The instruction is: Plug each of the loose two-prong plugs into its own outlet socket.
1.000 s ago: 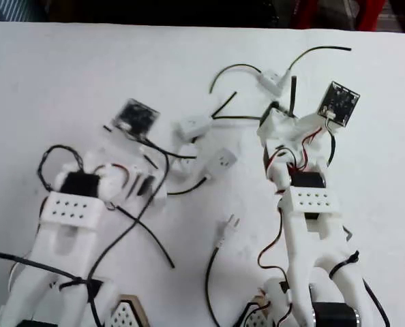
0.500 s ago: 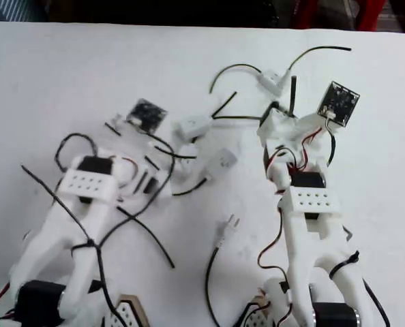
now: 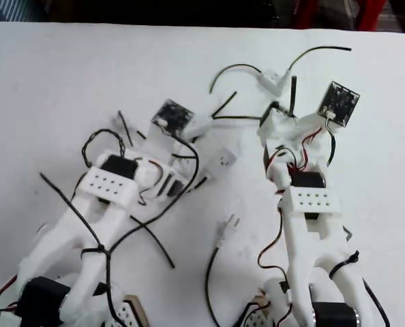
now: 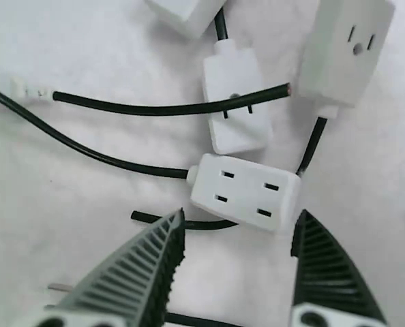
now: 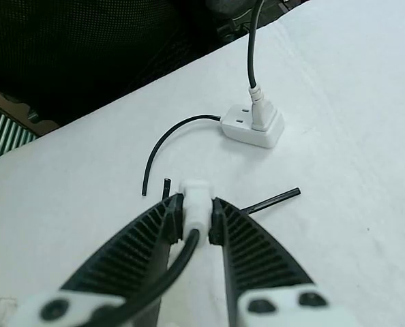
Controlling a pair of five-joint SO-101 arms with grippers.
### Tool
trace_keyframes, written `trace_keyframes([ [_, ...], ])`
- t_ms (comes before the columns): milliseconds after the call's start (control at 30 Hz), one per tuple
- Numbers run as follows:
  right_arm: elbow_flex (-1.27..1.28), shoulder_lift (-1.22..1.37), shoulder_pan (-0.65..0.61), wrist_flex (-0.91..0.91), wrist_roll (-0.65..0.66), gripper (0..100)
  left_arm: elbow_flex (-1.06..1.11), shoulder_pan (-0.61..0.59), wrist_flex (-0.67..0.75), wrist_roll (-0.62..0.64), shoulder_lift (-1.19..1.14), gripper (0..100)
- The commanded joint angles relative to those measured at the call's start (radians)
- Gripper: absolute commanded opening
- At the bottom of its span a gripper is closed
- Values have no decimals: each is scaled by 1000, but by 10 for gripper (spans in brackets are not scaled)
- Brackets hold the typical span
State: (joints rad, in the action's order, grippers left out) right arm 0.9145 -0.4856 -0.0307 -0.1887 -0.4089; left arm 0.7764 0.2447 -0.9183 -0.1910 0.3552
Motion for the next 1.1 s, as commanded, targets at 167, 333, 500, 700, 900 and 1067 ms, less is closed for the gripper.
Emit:
trace_keyframes([
  [167,-38,-5,-10,-2,-3,17,-66,-16,-52,37,4,280],
  [333,-38,-5,-10,-2,-3,17,-132,-81,-91,-267,1,295],
  [500,-38,-5,-10,-2,-3,17,-216,-122,-178,-595,1,297],
  [700,-38,-5,-10,-2,-3,17,-186,-96,-221,-982,-1,298],
  [900,-38,-5,-10,-2,-3,17,-120,-21,-121,-1060,-2,298],
  [1067,-40,-5,-10,-2,-3,17,-173,38,-101,-1062,-105,298],
])
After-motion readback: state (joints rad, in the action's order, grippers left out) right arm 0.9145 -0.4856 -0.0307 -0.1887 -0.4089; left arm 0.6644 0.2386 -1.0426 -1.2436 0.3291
